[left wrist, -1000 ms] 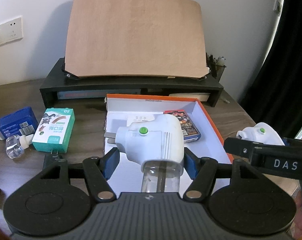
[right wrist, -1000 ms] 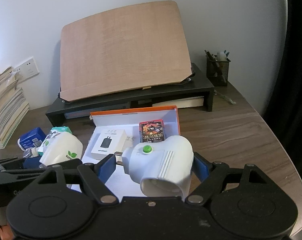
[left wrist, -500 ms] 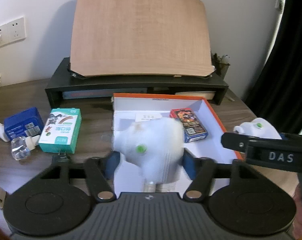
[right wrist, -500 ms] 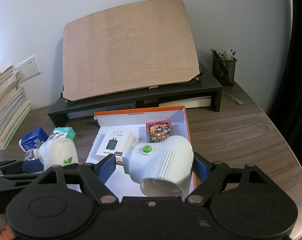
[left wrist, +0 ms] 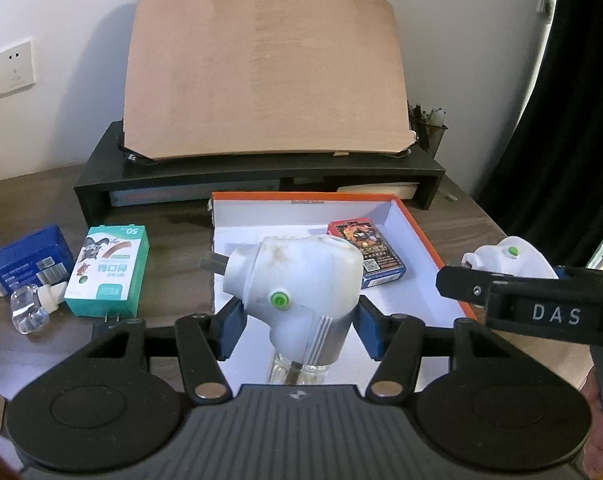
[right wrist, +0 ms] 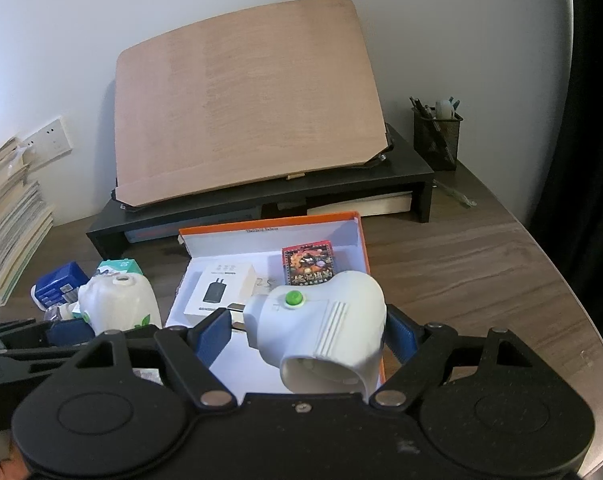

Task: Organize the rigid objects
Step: 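Hold both white plug heaters above the tray, lowering toward its floor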

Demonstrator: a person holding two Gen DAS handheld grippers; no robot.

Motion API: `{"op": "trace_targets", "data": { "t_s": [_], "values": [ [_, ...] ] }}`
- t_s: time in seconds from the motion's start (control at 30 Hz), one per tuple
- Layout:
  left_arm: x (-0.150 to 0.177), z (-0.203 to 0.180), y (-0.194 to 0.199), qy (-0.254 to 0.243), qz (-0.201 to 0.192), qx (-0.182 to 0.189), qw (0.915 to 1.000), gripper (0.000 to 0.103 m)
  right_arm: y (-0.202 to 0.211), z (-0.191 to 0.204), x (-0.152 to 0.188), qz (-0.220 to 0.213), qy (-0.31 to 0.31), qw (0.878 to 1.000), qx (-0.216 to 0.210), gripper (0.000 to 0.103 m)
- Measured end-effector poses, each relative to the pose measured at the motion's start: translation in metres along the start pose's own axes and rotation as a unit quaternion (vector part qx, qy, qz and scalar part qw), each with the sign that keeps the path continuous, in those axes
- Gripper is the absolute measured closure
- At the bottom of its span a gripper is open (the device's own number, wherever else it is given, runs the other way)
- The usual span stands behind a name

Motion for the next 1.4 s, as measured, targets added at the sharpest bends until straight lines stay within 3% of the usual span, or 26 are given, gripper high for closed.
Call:
{"op": "trace_targets", "data": {
  "t_s": [1.4],
  "values": [
    [0.003,-0.001,-0.012,-0.004,0.018,0.004,0.9998,0.044,-0.020,-0.005,-0.003,0.020,-0.002,1.000,0.003,0.007]
  ]
}}
Point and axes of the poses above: each gripper's, at about its wrist camera, not at the fingertips, and y roughly against the way its jaws point, z to its left, x to its underside, the point moved 1 cm from there along -y, roughly the way its jaws point, and after that the axes turned 14 degrees about -x, right-handed, at the moved point
